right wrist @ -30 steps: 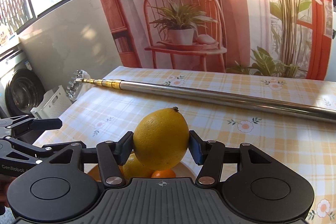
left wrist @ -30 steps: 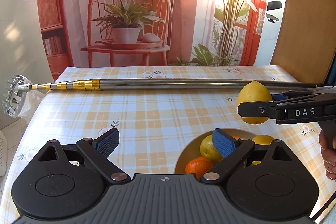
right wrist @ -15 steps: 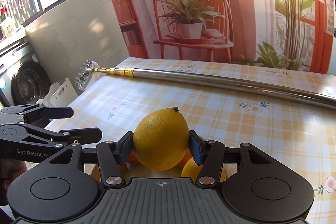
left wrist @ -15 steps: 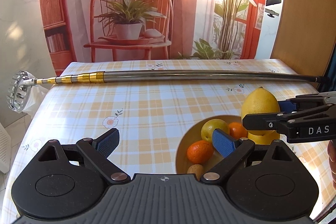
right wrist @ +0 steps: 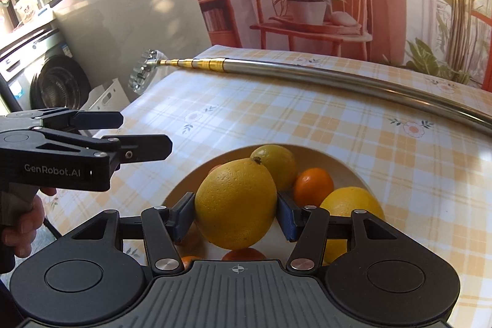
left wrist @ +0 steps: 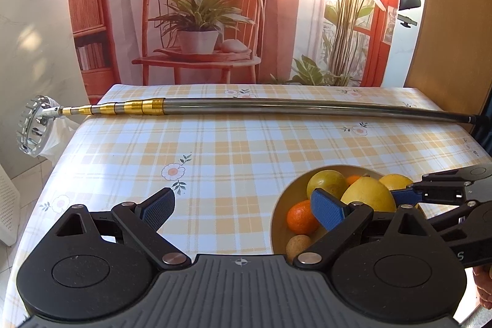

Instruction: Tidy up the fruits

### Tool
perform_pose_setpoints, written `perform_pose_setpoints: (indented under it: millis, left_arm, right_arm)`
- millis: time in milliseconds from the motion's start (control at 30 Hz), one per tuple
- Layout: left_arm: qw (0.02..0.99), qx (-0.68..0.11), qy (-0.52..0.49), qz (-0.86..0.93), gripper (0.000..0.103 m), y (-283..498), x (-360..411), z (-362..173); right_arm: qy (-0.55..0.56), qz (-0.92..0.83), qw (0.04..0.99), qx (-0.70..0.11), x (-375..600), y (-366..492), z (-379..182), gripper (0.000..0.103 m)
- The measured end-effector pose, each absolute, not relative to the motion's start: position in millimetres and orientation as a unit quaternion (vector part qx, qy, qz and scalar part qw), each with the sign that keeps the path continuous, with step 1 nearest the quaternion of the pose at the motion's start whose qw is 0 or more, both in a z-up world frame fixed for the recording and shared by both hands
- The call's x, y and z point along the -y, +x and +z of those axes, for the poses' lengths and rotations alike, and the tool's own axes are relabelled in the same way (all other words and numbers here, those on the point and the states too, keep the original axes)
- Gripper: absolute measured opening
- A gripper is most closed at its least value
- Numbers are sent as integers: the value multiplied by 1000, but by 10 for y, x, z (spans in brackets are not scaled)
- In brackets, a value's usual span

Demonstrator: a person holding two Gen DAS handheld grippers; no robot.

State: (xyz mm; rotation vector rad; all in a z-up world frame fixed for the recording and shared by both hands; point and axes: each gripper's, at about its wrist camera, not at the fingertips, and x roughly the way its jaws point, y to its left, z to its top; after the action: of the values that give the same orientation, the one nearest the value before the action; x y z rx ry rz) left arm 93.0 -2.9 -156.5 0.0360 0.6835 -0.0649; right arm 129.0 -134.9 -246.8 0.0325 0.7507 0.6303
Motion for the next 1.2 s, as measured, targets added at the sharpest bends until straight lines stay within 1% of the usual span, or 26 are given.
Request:
perform_pose_setpoints:
  millis: [300, 767, 1000, 1100, 1167, 1200]
  left_arm:
    - [941, -337, 9, -26, 97, 942, 5, -1569]
    - [941, -337, 8, -25, 97, 920, 3, -1577]
    - [941, -338, 7, -24, 97, 919, -1, -1578]
    - [941, -337, 3, -23, 97, 916, -13, -1575]
    - [941, -337, 0, -23, 97, 914, -22, -1569]
    - [941, -337, -1, -24, 97, 912, -25, -1566]
  right_arm:
    - [33, 310, 870, -381, 1313, 1368, -2554, 52]
    - [-9, 292, 871, -394, 1182, 1356, -2572, 52]
    - [3, 284, 873, -397, 1215, 1369, -2559, 53]
    - [14, 276, 878, -392, 1275, 1370, -2517, 56]
    - [22, 271, 882, -385, 1331, 1361, -2477, 65]
    - [25, 270, 884, -381, 1355, 1356, -2454, 67]
